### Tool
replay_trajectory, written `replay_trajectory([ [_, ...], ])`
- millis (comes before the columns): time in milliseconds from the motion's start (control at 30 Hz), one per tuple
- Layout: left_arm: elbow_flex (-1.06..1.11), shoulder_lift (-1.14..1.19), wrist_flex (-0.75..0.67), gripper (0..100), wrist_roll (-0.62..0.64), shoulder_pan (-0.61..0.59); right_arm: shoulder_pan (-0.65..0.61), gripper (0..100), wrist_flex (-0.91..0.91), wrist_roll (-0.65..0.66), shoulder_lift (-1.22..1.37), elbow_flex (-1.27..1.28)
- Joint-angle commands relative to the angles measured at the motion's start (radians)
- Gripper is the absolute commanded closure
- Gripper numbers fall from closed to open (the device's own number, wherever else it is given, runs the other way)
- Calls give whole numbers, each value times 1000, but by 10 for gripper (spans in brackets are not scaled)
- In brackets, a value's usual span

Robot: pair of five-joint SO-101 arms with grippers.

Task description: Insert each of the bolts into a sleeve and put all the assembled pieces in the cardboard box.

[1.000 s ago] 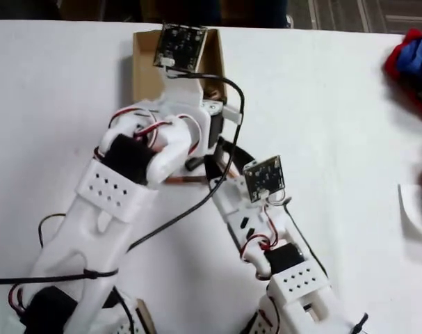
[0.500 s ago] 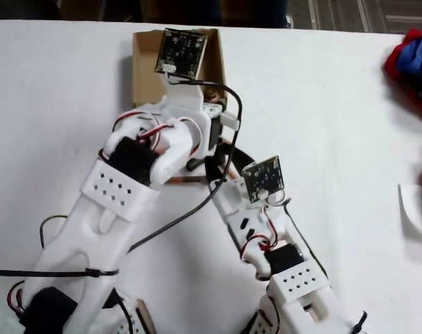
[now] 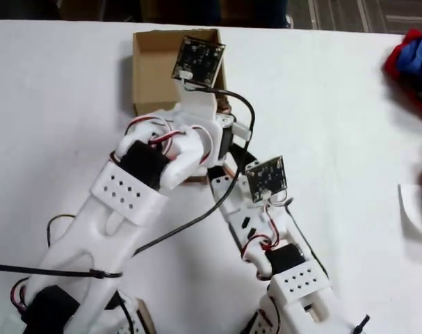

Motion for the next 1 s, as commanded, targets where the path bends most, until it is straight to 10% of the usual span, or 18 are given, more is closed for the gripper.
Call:
replay_trajectory([
  [0, 4, -6, 3, 968, 2, 17, 2, 977, -24, -2, -27, -17],
  [967, -206, -12, 245, 851, -141, -54, 4, 977, -21, -2, -27, -17],
])
